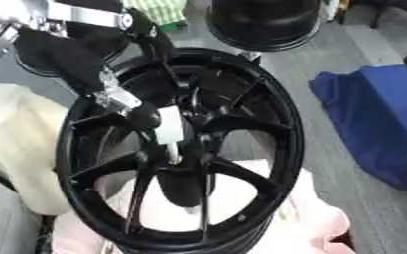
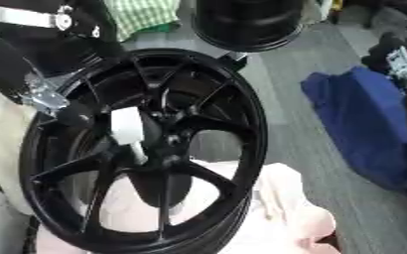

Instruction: Pull the pin out of the wheel hub.

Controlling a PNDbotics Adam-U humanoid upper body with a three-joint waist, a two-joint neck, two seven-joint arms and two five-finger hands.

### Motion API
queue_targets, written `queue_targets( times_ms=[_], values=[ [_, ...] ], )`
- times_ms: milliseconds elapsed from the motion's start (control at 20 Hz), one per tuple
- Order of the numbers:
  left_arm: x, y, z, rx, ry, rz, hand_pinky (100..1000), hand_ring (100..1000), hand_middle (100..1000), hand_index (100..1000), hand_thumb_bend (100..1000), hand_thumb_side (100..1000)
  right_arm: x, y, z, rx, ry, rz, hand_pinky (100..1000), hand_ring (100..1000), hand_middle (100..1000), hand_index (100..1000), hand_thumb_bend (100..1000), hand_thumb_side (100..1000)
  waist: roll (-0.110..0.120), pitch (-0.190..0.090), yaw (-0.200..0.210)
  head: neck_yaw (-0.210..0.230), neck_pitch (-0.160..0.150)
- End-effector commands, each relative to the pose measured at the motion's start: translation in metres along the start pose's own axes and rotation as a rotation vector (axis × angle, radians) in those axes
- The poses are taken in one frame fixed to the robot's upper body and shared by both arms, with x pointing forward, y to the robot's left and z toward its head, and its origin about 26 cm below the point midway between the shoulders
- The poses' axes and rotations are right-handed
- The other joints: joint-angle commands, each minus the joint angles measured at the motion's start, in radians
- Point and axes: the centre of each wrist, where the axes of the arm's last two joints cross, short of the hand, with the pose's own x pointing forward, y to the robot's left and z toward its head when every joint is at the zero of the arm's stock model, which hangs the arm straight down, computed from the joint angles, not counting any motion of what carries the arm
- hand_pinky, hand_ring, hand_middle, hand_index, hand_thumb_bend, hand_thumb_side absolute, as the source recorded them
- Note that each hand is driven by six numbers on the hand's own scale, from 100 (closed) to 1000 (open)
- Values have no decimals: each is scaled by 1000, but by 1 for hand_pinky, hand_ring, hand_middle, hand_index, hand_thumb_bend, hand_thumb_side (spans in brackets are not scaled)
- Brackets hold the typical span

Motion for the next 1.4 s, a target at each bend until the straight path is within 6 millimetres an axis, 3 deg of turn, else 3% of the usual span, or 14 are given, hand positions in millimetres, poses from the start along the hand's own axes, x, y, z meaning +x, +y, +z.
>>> queue_targets(
  times_ms=[50, 1050, 1400],
  values=[
    [-6, 2, -1, -24, 48, 28, 987, 870, 799, 900, 726, 600, 10, -2, -4, 7, -30, 9, 816, 673, 593, 571, 277, 459, -3, -13, -2, -3, 6],
    [-39, -21, -38, -104, 117, 84, 980, 874, 785, 880, 775, 610, 13, 2, -8, 8, -32, -18, 814, 670, 590, 568, 286, 459, 0, 10, -14, 7, 6],
    [-42, -25, -44, -116, 122, 87, 974, 873, 784, 874, 777, 615, 13, 3, -8, 9, -32, -19, 814, 670, 589, 567, 290, 459, 3, 19, -18, 8, 6]
  ],
)
